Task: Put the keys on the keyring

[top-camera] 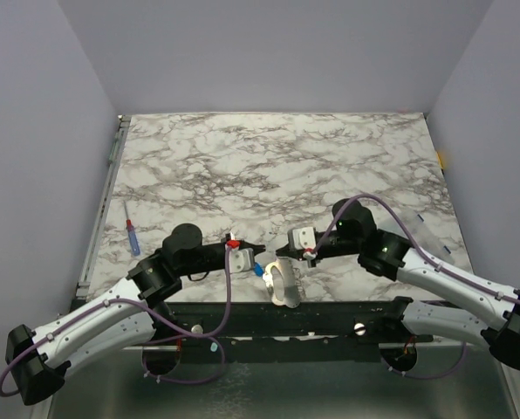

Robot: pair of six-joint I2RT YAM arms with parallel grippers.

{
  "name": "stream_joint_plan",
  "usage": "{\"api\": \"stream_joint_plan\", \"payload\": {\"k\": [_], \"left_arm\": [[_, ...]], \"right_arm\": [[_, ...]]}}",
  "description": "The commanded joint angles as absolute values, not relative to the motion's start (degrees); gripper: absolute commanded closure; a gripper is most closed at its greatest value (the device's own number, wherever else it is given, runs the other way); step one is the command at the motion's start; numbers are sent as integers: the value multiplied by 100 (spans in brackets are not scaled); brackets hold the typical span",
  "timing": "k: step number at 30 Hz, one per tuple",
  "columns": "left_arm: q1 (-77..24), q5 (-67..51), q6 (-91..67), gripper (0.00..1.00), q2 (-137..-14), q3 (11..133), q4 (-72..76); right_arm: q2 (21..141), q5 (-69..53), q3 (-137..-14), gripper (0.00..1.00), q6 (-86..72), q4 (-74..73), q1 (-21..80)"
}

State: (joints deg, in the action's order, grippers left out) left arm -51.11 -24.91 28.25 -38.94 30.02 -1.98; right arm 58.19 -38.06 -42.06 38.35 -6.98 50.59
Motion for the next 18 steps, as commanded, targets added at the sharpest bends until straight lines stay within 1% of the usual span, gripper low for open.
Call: {"api": "stream_joint_plan", "payload": {"k": [1, 2, 4, 5, 7, 8, 11, 13, 16, 18], "left_arm": [[-5115, -2297, 2698, 100, -4000, 2894, -46], [-5104, -2275, 2660, 100, -4074, 2892, -40], [-5111, -2214, 2467, 100, -4215, 2917, -20], [-5115, -2161, 2278, 96, -4300, 2951, -18], [-5110, -1911, 1672, 83, -4473, 3027, 101], [-5115, -1719, 1272, 80, -4561, 3058, 153], [-5112, -882, -51, 77, -4793, 3163, 189], [-5110, -454, -805, 76, -4939, 3225, 154], [-5122, -360, -1399, 74, -5201, 3263, 123], [-5193, -225, -1637, 71, -5413, 3313, 83]], "right_arm": [[5620, -3090, -4031, 95, 3256, -408, 5098], [5583, -2841, -3971, 96, 3056, -310, 5098], [5514, -2311, -3845, 91, 2509, -87, 5103], [5488, -2101, -3770, 86, 2211, 22, 5101], [5491, -1425, -3610, 74, 1338, 344, 5101], [5523, -1032, -3570, 69, 782, 442, 5100], [5739, -209, -3536, 58, -685, 305, 5098], [5903, -40, -3507, 51, -1360, 142, 5104], [6071, 640, -3502, 38, -2217, -290, 5104], [6086, 1229, -3509, 27, -2836, -575, 5100]]}}
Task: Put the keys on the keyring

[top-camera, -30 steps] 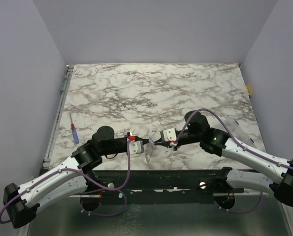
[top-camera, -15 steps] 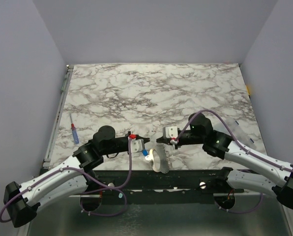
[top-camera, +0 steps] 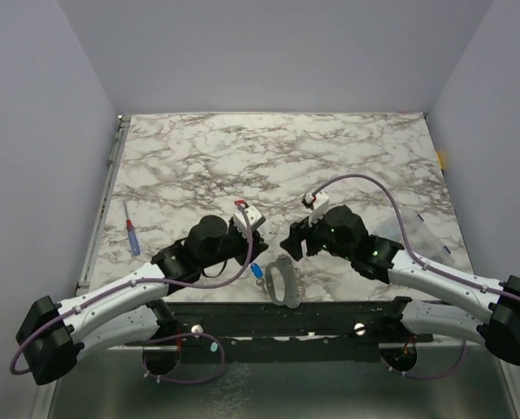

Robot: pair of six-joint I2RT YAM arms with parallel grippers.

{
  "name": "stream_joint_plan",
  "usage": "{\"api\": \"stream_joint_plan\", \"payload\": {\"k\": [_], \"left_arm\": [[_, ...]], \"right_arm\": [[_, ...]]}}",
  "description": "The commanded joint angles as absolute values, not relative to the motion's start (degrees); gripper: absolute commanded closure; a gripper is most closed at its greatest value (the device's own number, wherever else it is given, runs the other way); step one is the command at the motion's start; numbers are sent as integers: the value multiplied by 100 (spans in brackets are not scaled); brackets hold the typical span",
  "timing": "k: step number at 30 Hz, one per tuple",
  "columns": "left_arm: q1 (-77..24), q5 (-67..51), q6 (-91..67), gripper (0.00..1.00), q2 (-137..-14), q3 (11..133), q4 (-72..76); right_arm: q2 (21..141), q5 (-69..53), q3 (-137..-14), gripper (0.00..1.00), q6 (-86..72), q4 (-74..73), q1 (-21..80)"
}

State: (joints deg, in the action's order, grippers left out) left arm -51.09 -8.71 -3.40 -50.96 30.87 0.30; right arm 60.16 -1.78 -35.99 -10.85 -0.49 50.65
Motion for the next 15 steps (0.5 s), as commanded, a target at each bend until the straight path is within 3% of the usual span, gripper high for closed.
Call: {"api": "stream_joint_plan", "payload": {"k": [1, 3, 6, 12, 15], "left_arm": [[-5305, -71, -1756, 69, -5535, 3357, 26], [-5538, 397, -1931, 64, -5830, 3465, 9], [-5958, 922, -2068, 61, -6382, 3730, -57], [-6388, 1578, -2645, 61, -7677, 4516, -308], [-6584, 1819, -2742, 61, -8175, 4849, -348]], "right_arm": [[6070, 1519, -3484, 22, -3036, -659, 5098], [6010, 1906, -3452, 17, -3265, -803, 5093], [6073, 2367, -3641, 18, -3486, -1312, 5090], [6357, 3266, -4436, 8, -3841, -2529, 4959], [6182, 3027, -4467, 8, -3697, -2456, 4531]]}}
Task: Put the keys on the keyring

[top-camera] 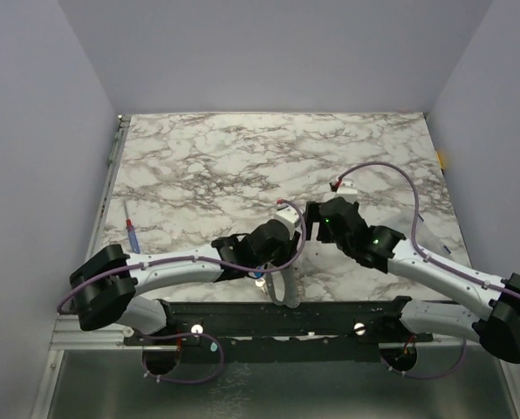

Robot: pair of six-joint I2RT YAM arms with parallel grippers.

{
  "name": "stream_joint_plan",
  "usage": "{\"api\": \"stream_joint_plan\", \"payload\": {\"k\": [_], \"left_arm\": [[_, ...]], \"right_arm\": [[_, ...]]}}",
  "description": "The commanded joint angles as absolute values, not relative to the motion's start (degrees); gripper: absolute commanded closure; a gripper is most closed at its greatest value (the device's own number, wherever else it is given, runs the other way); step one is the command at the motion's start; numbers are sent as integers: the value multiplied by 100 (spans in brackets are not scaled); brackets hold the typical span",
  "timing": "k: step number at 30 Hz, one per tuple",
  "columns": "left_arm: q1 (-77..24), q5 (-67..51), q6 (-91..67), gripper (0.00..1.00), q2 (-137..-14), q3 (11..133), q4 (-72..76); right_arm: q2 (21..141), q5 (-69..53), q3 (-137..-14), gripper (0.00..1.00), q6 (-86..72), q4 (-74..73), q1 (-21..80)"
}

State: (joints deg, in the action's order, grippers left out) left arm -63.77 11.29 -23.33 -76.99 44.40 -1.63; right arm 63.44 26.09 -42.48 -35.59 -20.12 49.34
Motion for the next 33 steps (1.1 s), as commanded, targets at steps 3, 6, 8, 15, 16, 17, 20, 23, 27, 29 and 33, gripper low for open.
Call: {"api": "stream_joint_plan", "payload": {"k": [3, 6, 8, 15, 16, 17, 20, 23, 27, 29, 33], "left_arm": [[-6714, 2026, -2821, 61, -8534, 5114, -369], [-6771, 2230, -2827, 61, -8830, 5360, -545], [-6776, 2377, -2917, 61, -9004, 5538, -746], [-6791, 2410, -3118, 61, -9503, 5994, -1292], [-6801, 2412, -3098, 61, -9586, 6058, -1318], [-6805, 2438, -3087, 61, -9683, 6127, -1384], [-6812, 2454, -3059, 66, -9997, 6384, -1594], [-6816, 2486, -3108, 70, -10329, 6669, -1858], [-6844, 2667, -3187, 70, -10578, 6898, -2149], [-6853, 2801, -3230, 70, -10637, 6973, -2274], [-6904, 2924, -3230, 68, -10647, 7110, -2505]], "right_arm": [[5948, 2500, -4390, 8, -3633, -2347, 4016], [5768, 2435, -4268, 8, -3579, -2340, 3897], [5684, 2459, -4207, 8, -3586, -2412, 3879], [5263, 2337, -3854, 9, -3621, -2395, 3858], [5231, 2308, -3828, 9, -3633, -2387, 3856], [5211, 2266, -3810, 9, -3645, -2370, 3858], [5201, 2201, -3825, 9, -3650, -2340, 3854], [5157, 2170, -3823, 9, -3639, -2360, 3858], [5053, 2082, -3781, 10, -3646, -2321, 3854], [5033, 2050, -3764, 10, -3648, -2320, 3854], [5011, 2059, -3749, 10, -3663, -2327, 3856]]}}
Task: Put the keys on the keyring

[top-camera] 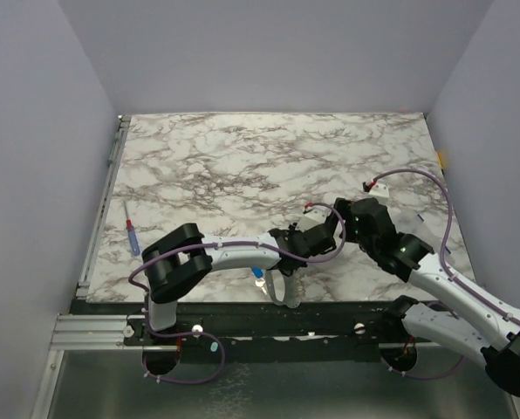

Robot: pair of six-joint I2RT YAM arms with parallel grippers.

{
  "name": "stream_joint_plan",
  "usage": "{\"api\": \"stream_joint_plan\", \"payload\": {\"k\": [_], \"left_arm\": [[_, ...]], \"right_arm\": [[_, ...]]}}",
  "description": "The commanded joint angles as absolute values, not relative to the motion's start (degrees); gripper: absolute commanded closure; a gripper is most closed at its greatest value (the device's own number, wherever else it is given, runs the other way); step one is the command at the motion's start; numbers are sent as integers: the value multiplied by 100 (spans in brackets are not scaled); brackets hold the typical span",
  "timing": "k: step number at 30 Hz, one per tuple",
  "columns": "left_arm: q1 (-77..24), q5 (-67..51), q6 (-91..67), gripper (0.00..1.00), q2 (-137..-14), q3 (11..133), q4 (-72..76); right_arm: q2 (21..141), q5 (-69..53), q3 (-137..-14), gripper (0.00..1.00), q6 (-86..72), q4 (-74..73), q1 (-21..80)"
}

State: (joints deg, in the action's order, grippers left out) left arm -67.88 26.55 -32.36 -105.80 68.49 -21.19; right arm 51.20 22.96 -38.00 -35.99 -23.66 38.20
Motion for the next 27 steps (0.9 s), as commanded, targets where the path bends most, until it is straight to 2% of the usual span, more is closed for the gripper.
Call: {"api": "stream_joint_plan", "payload": {"k": [1, 6, 8, 12, 15, 20, 27], "left_arm": [[-6960, 2893, -3137, 66, -10615, 7130, -2513], [-7508, 2780, -1631, 55, -10366, 7123, -2531], [-7626, 2389, -1104, 54, -10174, 6917, -2469], [-7819, 1621, -259, 54, -9511, 5970, -1719], [-8119, 1523, 375, 48, -8842, 5129, -919], [-8274, 633, 907, 48, -8233, 4257, 149], [-8326, 733, 1021, 56, -8447, 3796, 1035]], "right_arm": [[5002, 2087, -3747, 10, -3677, -2329, 3854], [4963, 2365, -3762, 10, -3824, -2443, 3856], [4938, 2521, -3785, 10, -3907, -2532, 3857], [4817, 2720, -3802, 9, -4001, -2619, 3857], [4746, 2675, -3744, 9, -3975, -2556, 3858], [4838, 2516, -3704, 9, -3981, -2479, 3855], [4801, 2465, -3659, 10, -3973, -2422, 3852]]}}
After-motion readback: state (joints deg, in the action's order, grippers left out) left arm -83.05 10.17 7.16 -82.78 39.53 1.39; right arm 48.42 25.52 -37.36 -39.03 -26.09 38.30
